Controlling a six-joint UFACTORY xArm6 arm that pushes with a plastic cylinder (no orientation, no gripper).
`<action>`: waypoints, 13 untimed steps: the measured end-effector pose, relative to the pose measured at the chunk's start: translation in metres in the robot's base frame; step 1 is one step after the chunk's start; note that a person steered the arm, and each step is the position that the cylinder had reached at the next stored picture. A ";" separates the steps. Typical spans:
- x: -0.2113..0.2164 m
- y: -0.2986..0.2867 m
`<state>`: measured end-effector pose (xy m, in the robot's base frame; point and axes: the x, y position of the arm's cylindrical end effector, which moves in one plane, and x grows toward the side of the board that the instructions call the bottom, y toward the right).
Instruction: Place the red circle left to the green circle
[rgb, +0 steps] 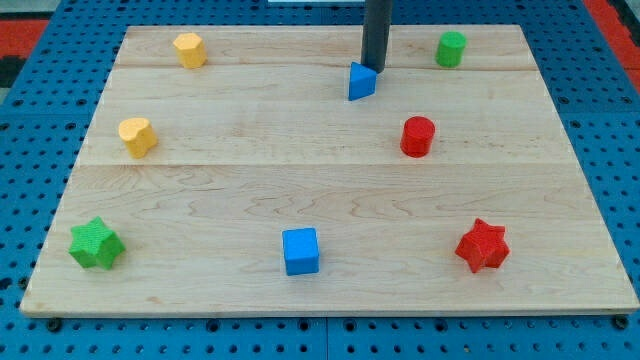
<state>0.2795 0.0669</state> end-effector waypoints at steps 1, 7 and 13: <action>0.000 0.000; 0.060 -0.253; 0.003 -0.337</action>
<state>0.2830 -0.2704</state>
